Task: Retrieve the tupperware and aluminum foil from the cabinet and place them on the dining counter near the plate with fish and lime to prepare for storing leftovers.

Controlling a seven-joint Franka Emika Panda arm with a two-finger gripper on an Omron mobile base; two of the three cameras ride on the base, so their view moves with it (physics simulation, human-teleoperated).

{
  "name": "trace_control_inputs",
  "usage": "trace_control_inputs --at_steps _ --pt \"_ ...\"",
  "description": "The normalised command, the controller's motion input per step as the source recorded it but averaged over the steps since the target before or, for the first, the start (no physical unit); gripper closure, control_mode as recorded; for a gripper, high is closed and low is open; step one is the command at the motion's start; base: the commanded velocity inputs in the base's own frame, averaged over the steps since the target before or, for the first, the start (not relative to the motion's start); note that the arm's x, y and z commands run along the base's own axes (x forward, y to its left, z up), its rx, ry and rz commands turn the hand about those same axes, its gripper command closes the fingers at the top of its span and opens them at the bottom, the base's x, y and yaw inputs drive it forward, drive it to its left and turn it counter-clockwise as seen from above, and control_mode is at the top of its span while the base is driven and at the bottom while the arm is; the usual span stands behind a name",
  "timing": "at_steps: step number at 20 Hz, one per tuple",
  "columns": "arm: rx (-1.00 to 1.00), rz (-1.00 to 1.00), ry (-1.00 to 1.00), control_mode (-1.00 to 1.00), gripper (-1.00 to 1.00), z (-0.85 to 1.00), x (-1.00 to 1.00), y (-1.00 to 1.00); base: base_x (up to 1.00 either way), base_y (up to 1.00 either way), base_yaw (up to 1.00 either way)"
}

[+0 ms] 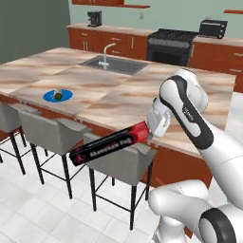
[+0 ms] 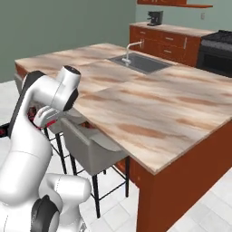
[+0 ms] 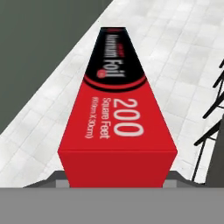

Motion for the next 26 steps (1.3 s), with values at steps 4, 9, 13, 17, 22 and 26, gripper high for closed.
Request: trace_control_inputs --at_steps 4,9,13,17,22,26 --pt "0.00 0.00 0.00 1.00 1.00 0.00 0.00 0.00 0.15 1.00 -0.46" --pt "0.00 0.00 0.00 1.00 1.00 0.00 0.00 0.00 0.07 1.00 -0.44" --pt "0.00 0.00 0.00 1.00 1.00 0.00 0.00 0.00 0.00 1.00 -0.37" --pt "0.00 0.00 0.00 1.00 1.00 0.00 0.00 0.00 0.00 1.00 -0.34" --pt "0.00 0.00 0.00 1.00 1.00 0.00 0.00 0.00 0.03 1.00 -0.31" --pt "0.00 0.00 0.00 1.00 1.00 0.00 0.00 0.00 0.34 1.00 -0.35"
